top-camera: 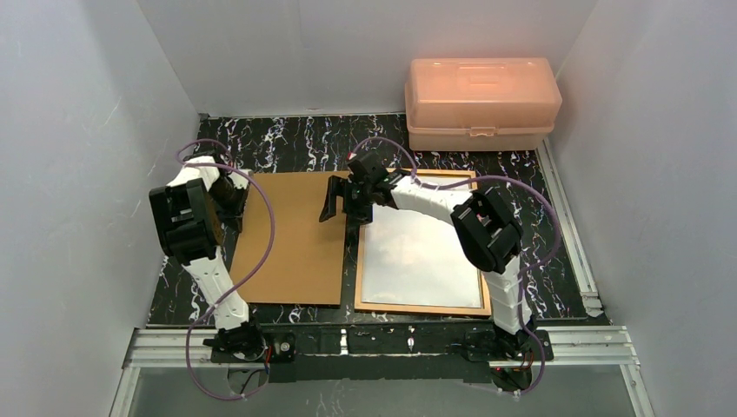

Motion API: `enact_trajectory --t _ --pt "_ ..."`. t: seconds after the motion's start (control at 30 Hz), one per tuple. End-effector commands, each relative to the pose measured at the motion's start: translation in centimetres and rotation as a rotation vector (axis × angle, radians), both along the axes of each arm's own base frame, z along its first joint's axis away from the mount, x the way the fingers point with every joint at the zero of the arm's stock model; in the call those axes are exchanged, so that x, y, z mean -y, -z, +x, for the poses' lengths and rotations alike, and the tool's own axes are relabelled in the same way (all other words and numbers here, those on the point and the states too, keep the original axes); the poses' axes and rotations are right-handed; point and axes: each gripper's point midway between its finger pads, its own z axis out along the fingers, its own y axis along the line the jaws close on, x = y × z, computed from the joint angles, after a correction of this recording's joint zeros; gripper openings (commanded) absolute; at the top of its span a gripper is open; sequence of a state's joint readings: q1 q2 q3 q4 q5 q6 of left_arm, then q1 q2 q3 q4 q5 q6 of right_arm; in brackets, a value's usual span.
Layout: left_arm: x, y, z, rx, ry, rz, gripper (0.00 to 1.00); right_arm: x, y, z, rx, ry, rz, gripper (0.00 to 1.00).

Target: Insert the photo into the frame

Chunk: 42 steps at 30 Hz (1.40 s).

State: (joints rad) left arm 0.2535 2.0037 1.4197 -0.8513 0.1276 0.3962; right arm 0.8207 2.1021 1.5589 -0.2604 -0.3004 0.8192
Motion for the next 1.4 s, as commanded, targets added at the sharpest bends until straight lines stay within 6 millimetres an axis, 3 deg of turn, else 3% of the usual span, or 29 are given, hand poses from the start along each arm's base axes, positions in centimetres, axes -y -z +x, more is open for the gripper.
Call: enact_trajectory --t 0.0,0.17,0.47,0.7,1.03,1.37 --pt "5.0 1.5 -2.3 -0.102 0.036 -0.164 0.00 -2.7 -9.6 0.1 0.136 -0.039 0.242 0.93" --pt "7.4 0.7 -1.8 -0.110 0.046 -0.219 0.00 -1.2 -9.5 0.0 0.128 0.000 0.231 0.92" --pt "10.7 1.2 -2.2 -0.149 0.133 -0.223 0.00 2.5 -9.0 0.6 0.121 0.088 0.216 0.91" --pt "13.1 1.1 -2.3 -0.161 0.199 -0.212 0.00 6.0 -7.1 0.4 0.095 0.140 0.186 0.89" --pt "12.3 1.7 -2.5 -0.177 0.200 -0.160 0.00 9.3 -2.2 -0.6 0.029 0.128 0.101 0.85" --pt "11.9 2.0 -2.6 -0.182 0.204 -0.132 0.00 11.4 -1.4 -0.9 0.074 0.101 -0.014 0.84"
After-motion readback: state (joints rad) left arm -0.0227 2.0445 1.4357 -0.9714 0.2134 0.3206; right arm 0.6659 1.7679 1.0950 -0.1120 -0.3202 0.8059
